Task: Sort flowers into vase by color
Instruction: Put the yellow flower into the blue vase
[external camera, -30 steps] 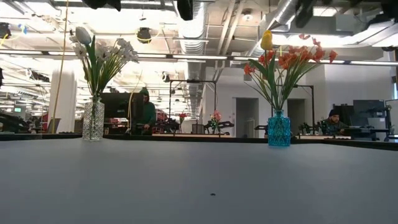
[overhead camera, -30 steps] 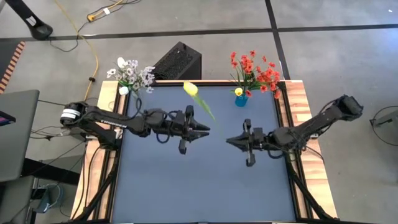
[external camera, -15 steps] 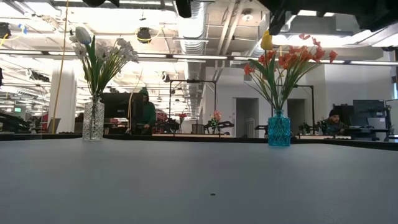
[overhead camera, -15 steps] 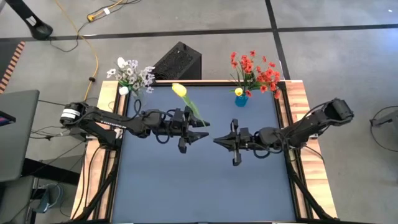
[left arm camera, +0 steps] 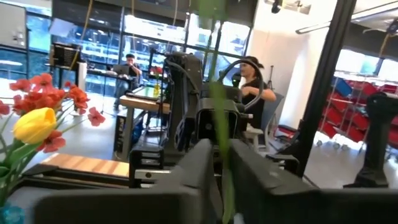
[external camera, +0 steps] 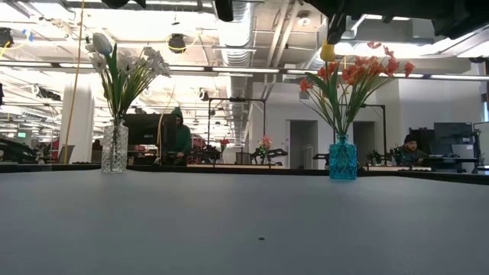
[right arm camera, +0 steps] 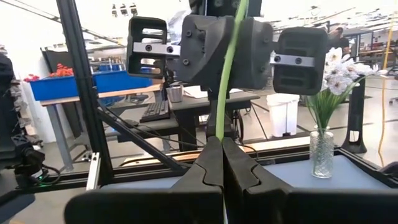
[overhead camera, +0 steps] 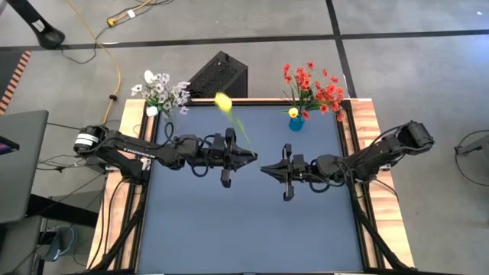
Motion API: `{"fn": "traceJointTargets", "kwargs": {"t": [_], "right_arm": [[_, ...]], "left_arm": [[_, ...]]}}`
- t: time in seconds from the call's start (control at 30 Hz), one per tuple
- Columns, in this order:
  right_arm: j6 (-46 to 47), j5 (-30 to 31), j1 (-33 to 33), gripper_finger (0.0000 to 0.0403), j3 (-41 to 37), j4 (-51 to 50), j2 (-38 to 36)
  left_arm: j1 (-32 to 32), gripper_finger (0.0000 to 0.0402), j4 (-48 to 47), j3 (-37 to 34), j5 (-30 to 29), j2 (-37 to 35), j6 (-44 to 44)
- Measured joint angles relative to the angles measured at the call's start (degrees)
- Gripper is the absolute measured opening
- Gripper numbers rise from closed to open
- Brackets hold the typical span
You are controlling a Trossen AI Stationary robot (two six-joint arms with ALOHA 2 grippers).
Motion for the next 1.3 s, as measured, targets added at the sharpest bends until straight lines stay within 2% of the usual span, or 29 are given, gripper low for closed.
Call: {"fn": "traceJointTargets", "kwargs": {"t": [0.07,0.17,0.27,0.43,0.53,0.63,0.8,1.0,1.17,1.3], "right_arm": [[0.00,0.19,0.00,0.0016,0.00,-0.01,0.00],[0.02,0.45,-0.02,0.0036,0.00,-0.04,-0.02],[1.44,0.43,0.01,0.0083,0.00,0.26,-0.11],[10.78,0.16,-1.00,0.0171,0.00,-4.22,-2.49],[14.23,0.05,-1.68,0.0221,0.00,-9.90,-5.34],[14.42,0.05,-1.81,0.0256,0.00,-13.98,-8.34],[14.61,0.04,-1.84,0.0270,0.82,-19.23,-11.17],[14.60,0.03,-2.16,0.0271,6.08,-25.78,-8.28],[14.56,-0.51,-3.89,0.0271,9.72,-25.79,-5.27],[14.58,-5.46,-5.69,0.0271,10.92,-25.64,-5.24]], "left_arm": [[0.05,0.0015,0.00,0.00,-0.85,0.00,0.25],[0.37,0.0004,-0.02,0.00,-0.83,0.00,0.10],[0.70,0.0002,-0.02,0.00,-1.15,0.00,-1.44],[1.33,0.0001,-1.02,0.04,-1.01,-0.03,-2.18],[1.70,0.0000,-6.37,0.22,-1.06,-0.50,-2.82],[1.66,0.0000,-18.29,2.58,1.08,-0.56,-4.32],[0.82,0.0000,-35.37,7.78,4.14,0.00,-5.17],[-0.02,0.0000,-35.96,9.44,3.39,0.01,-5.16],[-0.66,0.0000,-35.96,10.10,2.59,0.02,-3.77],[-0.79,0.0000,-37.27,10.10,1.89,0.04,-4.25]]}}
